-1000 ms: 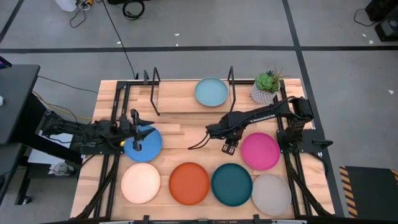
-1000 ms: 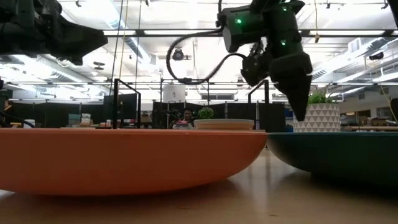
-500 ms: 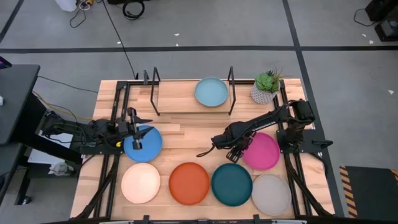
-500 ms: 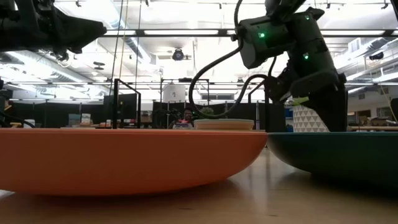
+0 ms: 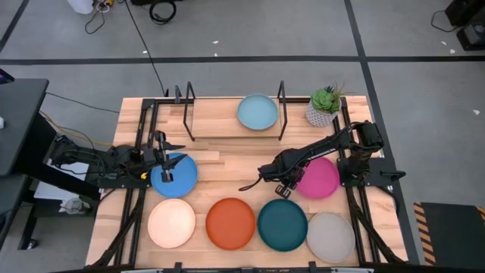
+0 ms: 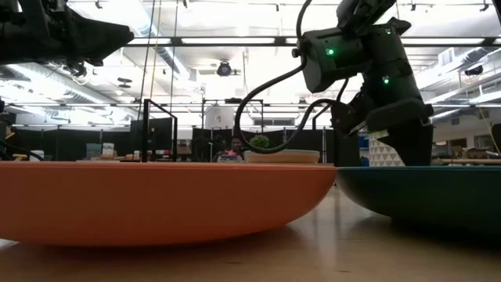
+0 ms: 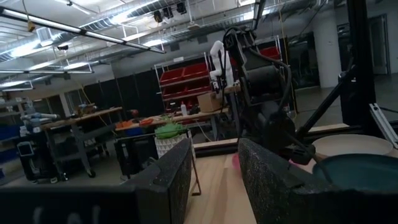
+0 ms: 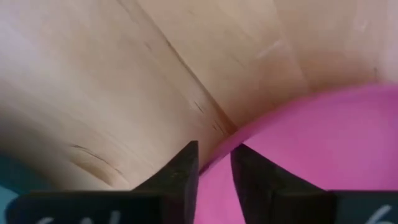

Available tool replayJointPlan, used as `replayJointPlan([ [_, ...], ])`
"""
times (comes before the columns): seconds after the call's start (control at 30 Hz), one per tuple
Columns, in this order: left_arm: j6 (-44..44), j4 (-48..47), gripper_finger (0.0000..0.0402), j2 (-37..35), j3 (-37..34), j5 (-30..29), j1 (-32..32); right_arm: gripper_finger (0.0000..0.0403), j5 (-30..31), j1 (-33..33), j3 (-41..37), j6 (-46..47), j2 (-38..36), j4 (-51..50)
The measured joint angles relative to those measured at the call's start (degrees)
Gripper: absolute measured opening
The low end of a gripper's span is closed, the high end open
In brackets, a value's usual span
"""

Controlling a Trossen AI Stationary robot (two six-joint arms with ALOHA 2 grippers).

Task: Place and stack plates onto a shelf
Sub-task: Put the pink plate on the shelf

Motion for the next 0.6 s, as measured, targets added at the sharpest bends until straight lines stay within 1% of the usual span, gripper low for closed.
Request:
replayJointPlan([
  [0.17,0.0,0.0,0.0141,0.0,0.0,0.0,0.0,0.0057,0.2,0.0,-0.2,-4.5,0.0,2.2],
  [0.33,0.0,0.0,0.0141,0.0,0.0,0.0,0.0,0.0019,-0.5,0.1,1.0,-10.0,-0.1,1.5],
  [0.43,0.0,0.0,0.0141,0.0,0.0,0.0,0.0,0.0013,-0.2,0.9,3.0,-12.8,0.0,1.9],
  [0.6,-0.2,0.0,0.0141,0.0,0.0,0.0,0.0,0.0018,2.5,2.3,6.8,-17.2,0.0,2.2],
])
